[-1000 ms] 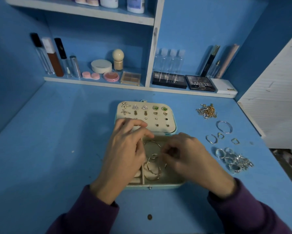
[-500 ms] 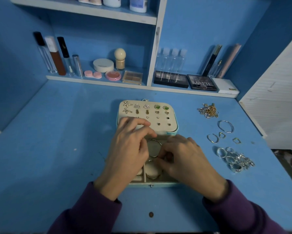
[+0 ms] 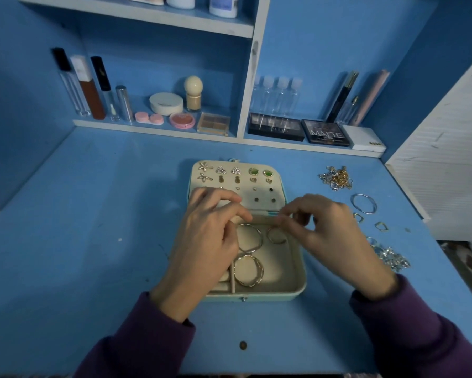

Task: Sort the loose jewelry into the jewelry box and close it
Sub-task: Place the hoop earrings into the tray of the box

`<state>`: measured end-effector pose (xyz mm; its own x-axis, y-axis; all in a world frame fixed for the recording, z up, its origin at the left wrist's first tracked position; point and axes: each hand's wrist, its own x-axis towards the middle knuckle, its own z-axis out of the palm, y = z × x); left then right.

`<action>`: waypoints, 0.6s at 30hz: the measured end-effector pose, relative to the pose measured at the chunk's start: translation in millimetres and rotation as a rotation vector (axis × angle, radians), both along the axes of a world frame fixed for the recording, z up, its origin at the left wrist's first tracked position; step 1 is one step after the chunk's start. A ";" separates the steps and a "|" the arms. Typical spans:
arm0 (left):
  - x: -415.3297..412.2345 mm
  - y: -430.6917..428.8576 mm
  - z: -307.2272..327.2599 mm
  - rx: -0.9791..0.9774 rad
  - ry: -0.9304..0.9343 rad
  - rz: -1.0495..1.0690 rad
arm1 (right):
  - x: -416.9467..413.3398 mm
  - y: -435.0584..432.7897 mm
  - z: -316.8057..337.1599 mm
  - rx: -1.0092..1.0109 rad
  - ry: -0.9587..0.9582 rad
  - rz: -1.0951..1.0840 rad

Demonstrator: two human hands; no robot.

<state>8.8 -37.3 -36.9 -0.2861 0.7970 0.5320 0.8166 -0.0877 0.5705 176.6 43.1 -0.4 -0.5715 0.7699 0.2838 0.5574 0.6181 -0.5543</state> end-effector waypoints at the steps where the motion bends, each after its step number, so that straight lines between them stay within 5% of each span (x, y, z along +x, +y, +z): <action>1: 0.0 -0.1 -0.2 -0.007 -0.004 0.001 | 4.6 5.6 3.6 -0.005 0.016 -0.023; 18: -0.9 1.1 -2.1 -0.039 0.018 -0.007 | 99.7 121.8 -5.9 -0.053 -0.221 -0.548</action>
